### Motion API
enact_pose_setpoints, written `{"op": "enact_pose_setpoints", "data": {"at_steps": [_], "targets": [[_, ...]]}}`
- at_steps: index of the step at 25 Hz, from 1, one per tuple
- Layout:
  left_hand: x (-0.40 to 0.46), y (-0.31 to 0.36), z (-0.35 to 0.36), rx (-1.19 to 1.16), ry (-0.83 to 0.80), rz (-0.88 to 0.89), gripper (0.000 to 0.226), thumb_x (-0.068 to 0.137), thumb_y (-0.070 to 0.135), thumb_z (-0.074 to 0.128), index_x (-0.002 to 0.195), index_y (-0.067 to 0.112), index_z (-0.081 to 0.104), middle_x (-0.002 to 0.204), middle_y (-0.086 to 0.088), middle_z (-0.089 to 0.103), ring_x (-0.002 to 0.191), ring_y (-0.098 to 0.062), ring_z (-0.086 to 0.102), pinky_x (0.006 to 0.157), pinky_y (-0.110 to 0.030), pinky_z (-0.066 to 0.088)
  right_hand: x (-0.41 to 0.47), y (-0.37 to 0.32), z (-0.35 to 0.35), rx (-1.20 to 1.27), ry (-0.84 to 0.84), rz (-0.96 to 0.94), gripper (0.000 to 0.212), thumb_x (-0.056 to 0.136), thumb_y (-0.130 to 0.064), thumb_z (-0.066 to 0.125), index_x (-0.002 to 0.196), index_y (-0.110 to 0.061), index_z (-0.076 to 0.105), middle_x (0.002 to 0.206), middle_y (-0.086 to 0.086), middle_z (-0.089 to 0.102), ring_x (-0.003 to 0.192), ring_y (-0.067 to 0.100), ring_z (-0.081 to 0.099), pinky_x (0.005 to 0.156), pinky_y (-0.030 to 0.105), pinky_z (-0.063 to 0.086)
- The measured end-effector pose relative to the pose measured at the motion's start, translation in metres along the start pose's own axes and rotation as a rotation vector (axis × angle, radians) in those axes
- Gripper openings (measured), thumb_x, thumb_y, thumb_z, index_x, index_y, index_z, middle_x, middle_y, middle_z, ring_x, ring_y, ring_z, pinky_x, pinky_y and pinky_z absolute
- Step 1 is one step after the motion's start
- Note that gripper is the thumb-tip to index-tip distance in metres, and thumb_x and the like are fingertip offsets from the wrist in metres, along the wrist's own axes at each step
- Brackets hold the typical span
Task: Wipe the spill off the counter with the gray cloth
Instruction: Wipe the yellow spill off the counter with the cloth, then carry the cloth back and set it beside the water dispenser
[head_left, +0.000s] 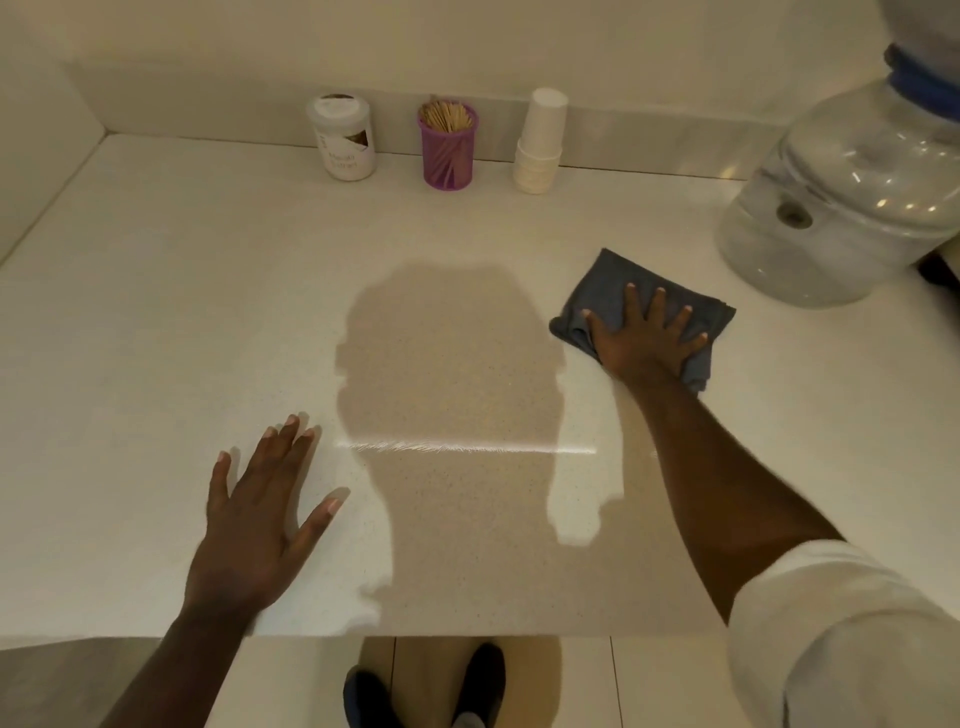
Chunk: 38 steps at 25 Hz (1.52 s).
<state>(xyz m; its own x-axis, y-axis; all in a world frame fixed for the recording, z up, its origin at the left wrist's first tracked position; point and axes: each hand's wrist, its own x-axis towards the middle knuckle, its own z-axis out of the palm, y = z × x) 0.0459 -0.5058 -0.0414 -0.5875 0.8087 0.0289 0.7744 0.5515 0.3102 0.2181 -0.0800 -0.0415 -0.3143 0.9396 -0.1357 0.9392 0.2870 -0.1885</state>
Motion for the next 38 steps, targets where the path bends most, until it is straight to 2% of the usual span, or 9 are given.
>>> {"op": "enact_pose_setpoints", "data": {"at_steps": [10,14,18,23,27,30,33,35,38], "targets": [[-0.002,-0.001,-0.001,-0.03,0.009,0.054,0.074,0.091,0.065,0.023,0.152,0.025,0.013,0.161,0.006,0.011,0.148,-0.01,0.007,0.12,-0.048,-0.003,-0.133,-0.052,0.047,-0.044,0.068,-0.25,0.096,0.076,-0.086,0.016,0.155,-0.032,0.007,0.165,0.009,0.003,0.148,0.045,-0.003,0.113,0.066,-0.008],[-0.005,-0.001,-0.002,0.02,0.02,0.095,0.073,0.091,0.065,0.018,0.152,0.024,0.016,0.161,0.004,0.015,0.148,-0.015,0.014,0.12,-0.053,0.005,-0.186,-0.078,0.057,-0.06,0.032,-0.392,0.097,0.075,-0.086,0.01,0.155,-0.031,0.008,0.165,0.007,0.003,0.149,0.041,-0.005,0.117,0.061,-0.006],[-0.004,-0.001,-0.003,-0.019,-0.003,0.086,0.08,0.086,0.072,0.009,0.152,0.026,0.011,0.161,0.006,0.007,0.148,-0.012,0.004,0.12,-0.048,-0.004,-0.231,-0.089,0.065,-0.059,0.032,-0.5,0.093,0.078,-0.086,0.014,0.154,-0.032,0.011,0.165,0.005,0.006,0.15,0.038,-0.004,0.118,0.061,-0.002],[0.0,0.002,-0.003,-0.06,0.052,0.097,0.081,0.086,0.071,0.011,0.149,0.023,0.029,0.16,0.002,0.02,0.148,-0.014,0.011,0.119,-0.047,-0.001,-0.259,-0.089,0.072,-0.069,0.006,-0.564,0.092,0.077,-0.087,0.012,0.154,-0.036,0.005,0.165,0.002,0.002,0.149,0.034,-0.012,0.118,0.059,-0.007],[0.013,0.019,-0.001,-0.062,0.026,-0.004,0.068,0.089,0.065,0.025,0.142,0.024,0.04,0.148,0.0,0.042,0.137,-0.017,0.034,0.109,-0.043,0.018,-0.262,-0.093,0.063,-0.008,-0.031,-0.545,0.088,0.078,-0.085,0.012,0.153,-0.04,0.011,0.165,-0.002,0.003,0.151,0.031,-0.008,0.118,0.054,-0.008],[0.027,0.034,0.0,-0.066,0.015,-0.025,0.056,0.093,0.056,0.034,0.135,0.021,0.044,0.131,-0.003,0.053,0.118,-0.023,0.048,0.095,-0.042,0.029,-0.251,-0.09,0.038,0.283,0.09,-0.443,0.067,0.09,-0.066,0.028,0.143,-0.028,0.041,0.155,0.004,0.036,0.143,0.027,0.031,0.119,0.05,0.023],[0.045,0.044,-0.004,-0.057,0.019,-0.092,0.047,0.093,0.052,0.038,0.125,0.02,0.051,0.12,-0.004,0.055,0.108,-0.023,0.05,0.09,-0.041,0.031,-0.227,-0.068,0.013,0.425,0.271,-0.189,0.049,0.09,-0.043,0.055,0.128,-0.013,0.055,0.132,0.012,0.054,0.119,0.031,0.052,0.099,0.042,0.044],[0.054,0.047,-0.006,-0.052,-0.007,-0.161,0.043,0.091,0.051,0.042,0.116,0.018,0.055,0.115,-0.004,0.056,0.106,-0.023,0.05,0.09,-0.041,0.031,-0.216,-0.055,0.006,0.34,0.145,-0.009,0.053,0.088,-0.05,0.059,0.122,-0.01,0.056,0.123,0.013,0.055,0.113,0.033,0.052,0.091,0.042,0.045],[0.059,0.047,-0.006,0.014,-0.095,-0.189,0.043,0.091,0.052,0.041,0.109,0.016,0.056,0.113,-0.006,0.056,0.105,-0.025,0.051,0.091,-0.042,0.033,-0.218,-0.054,0.009,0.217,-0.027,0.04,0.064,0.084,-0.066,0.053,0.112,-0.009,0.057,0.113,0.011,0.057,0.106,0.031,0.054,0.088,0.042,0.047]]}}
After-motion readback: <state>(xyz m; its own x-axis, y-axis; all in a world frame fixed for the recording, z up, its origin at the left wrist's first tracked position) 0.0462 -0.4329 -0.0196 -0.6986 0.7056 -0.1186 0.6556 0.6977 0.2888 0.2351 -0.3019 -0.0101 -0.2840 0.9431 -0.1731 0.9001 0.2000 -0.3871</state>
